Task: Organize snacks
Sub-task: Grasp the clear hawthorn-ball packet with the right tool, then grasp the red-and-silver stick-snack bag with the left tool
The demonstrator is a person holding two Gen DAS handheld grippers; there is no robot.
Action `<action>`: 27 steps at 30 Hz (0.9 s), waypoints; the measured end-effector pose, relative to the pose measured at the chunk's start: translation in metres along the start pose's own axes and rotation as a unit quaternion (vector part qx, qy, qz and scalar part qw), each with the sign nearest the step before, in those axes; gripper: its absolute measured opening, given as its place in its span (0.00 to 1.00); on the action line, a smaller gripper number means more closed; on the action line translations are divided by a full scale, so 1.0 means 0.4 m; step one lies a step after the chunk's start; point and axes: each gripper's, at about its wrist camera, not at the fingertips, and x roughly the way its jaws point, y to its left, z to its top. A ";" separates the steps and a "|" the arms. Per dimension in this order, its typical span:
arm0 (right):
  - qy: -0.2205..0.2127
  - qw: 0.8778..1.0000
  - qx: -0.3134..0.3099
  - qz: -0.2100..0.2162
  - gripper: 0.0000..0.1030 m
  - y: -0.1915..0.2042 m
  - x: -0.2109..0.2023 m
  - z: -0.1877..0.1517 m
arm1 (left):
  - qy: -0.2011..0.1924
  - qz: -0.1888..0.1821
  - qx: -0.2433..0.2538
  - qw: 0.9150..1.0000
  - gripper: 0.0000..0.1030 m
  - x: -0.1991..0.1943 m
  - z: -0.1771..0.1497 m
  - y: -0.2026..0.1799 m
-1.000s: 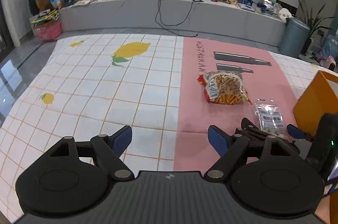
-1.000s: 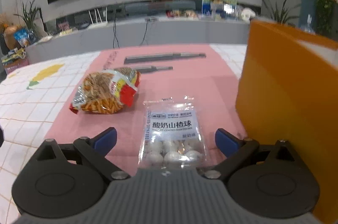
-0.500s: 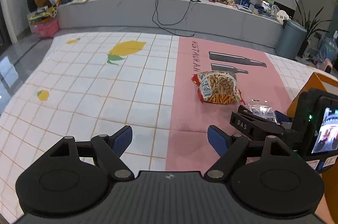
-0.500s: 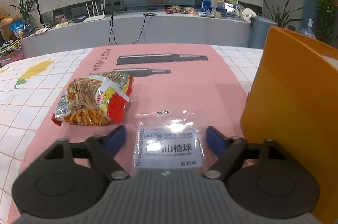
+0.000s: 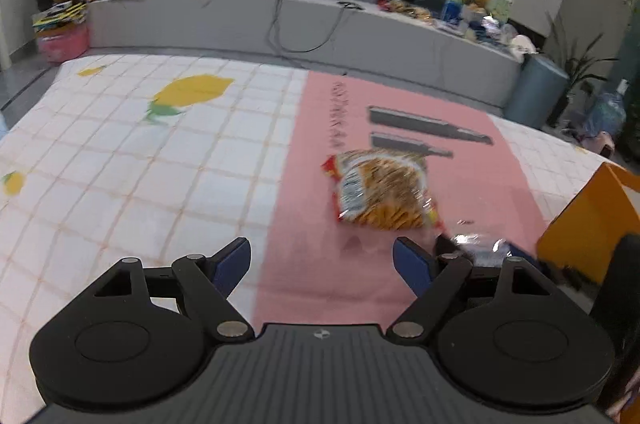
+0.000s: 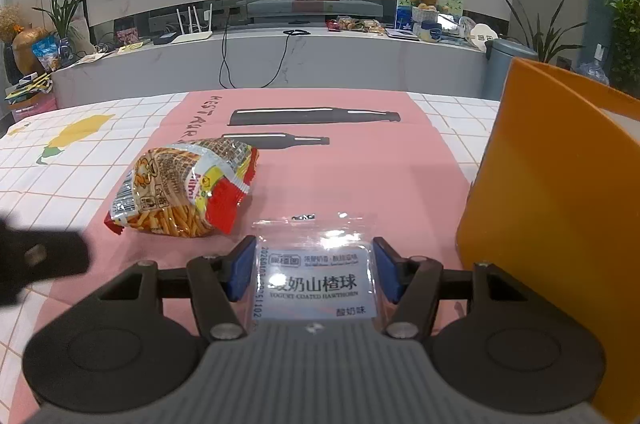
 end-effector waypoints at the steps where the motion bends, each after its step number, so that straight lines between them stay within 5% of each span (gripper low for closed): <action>1: 0.000 1.000 0.000 0.000 0.58 -0.001 0.000 0.000 | -0.006 -0.004 0.005 1.000 0.92 0.005 0.006 -0.003; 7: 0.000 1.000 -0.004 -0.005 0.58 0.003 -0.003 -0.001 | -0.039 0.006 0.019 0.999 0.92 0.065 0.051 -0.004; 16: 0.001 1.000 -0.004 -0.005 0.58 0.005 -0.005 0.000 | 0.006 -0.023 0.071 0.997 0.92 0.164 0.104 -0.023; 27: 0.002 1.000 -0.003 -0.005 0.58 0.006 -0.004 0.000 | -0.003 -0.051 0.077 0.996 0.93 0.161 0.173 -0.016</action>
